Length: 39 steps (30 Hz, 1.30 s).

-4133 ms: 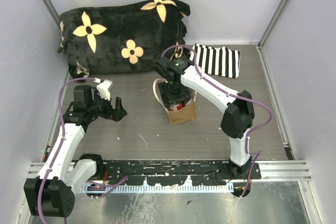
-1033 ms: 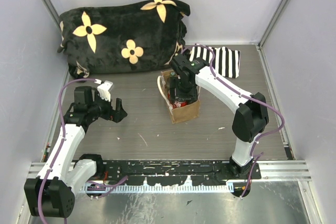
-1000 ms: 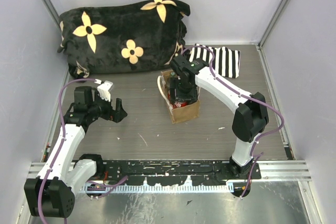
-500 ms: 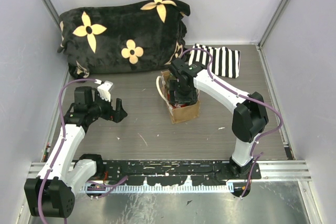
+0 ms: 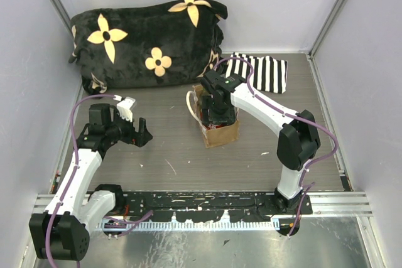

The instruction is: Place the beverage into the canvas bag

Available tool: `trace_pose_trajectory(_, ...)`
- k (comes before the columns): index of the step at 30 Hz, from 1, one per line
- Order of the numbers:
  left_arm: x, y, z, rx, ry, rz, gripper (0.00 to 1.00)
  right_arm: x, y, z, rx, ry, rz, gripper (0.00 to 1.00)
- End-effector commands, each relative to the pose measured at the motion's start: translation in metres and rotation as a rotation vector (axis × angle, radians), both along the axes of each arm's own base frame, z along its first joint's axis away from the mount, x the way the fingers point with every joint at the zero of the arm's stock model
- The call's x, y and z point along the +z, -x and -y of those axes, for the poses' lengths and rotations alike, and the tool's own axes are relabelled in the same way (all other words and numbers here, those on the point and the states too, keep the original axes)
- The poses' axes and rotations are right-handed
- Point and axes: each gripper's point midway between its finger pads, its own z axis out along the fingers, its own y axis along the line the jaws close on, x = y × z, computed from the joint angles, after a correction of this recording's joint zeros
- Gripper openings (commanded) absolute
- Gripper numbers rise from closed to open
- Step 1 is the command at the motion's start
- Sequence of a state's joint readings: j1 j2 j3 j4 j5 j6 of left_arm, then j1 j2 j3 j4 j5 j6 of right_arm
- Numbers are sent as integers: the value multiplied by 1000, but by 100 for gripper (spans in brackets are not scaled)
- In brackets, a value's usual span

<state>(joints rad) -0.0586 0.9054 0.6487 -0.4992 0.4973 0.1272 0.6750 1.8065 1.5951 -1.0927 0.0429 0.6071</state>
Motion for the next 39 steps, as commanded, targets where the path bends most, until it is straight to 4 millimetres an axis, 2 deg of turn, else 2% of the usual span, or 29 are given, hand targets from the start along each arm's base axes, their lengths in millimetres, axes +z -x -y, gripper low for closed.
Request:
trace_pose_trajectory(1,4,-2,1,-13,7,33,98,31,-14,-4,-2,-33,104,71)
trace_pose_trajectory(12,5,-1,1,-14,7,41,98,31,-13,-2,0,-20,109,88)
trace_pose_trajectory(16,5,-1,1,-14,6,41,98,36,-15,-1,-7,-28,126,89)
trace_pose_trajectory(20,4,-1,1,-15,4,40,98,53,-17,-2,-24,-44,163,87)
trace_pose_trajectory(24,3,-2,1,-15,3,36,98,73,-20,0,-46,-61,213,77)
trace_pose_trajectory(29,3,-2,1,-14,3,31,98,87,-22,3,-60,-71,247,55)
trace_pose_trajectory(32,3,-3,1,-14,3,31,98,76,-18,5,-53,-50,224,40)
trace_pose_trajectory(36,3,-2,1,-13,2,33,98,57,-12,3,-35,-47,175,26)
trace_pose_trajectory(39,3,-2,0,-14,0,33,98,46,-10,0,-27,-45,158,21)
